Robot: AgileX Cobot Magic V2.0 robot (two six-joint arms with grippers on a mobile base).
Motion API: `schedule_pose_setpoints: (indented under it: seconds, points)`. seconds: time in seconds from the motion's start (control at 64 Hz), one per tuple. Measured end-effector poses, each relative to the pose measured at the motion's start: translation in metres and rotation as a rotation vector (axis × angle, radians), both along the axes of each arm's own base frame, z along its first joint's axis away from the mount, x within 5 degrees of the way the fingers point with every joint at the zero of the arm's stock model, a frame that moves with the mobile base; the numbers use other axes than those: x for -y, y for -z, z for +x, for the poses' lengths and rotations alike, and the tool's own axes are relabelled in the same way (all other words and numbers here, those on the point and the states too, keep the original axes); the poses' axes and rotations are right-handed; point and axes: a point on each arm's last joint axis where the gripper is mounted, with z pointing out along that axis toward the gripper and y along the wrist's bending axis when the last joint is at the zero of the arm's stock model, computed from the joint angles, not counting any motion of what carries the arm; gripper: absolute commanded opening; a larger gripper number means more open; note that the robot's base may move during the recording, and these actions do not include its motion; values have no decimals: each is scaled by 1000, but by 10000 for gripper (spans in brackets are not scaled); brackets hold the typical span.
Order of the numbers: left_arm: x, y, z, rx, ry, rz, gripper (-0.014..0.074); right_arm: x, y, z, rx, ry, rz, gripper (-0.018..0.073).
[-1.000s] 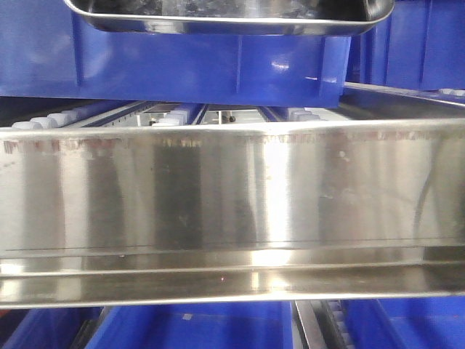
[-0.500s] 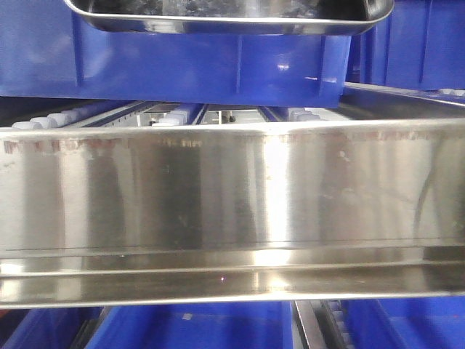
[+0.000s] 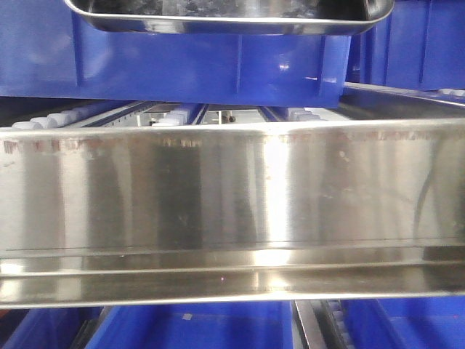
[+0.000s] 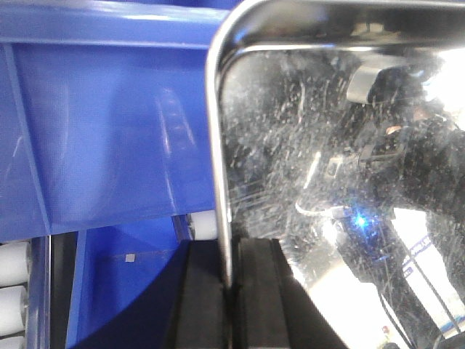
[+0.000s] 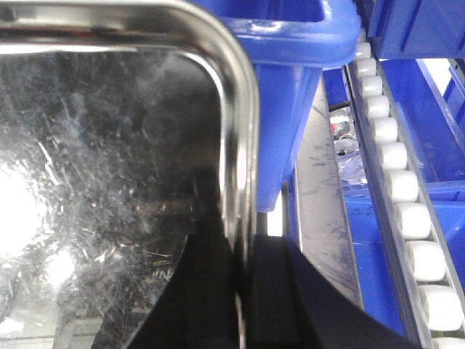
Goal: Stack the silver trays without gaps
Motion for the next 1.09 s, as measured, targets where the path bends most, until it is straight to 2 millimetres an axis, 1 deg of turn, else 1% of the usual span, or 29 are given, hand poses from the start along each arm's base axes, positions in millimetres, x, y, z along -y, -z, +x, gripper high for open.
schedule_pose_setpoints:
  seconds: [1.094]
  points:
    - [-1, 1, 0, -11, -6, 8, -18, 0, 0, 0, 4, -4, 2, -76]
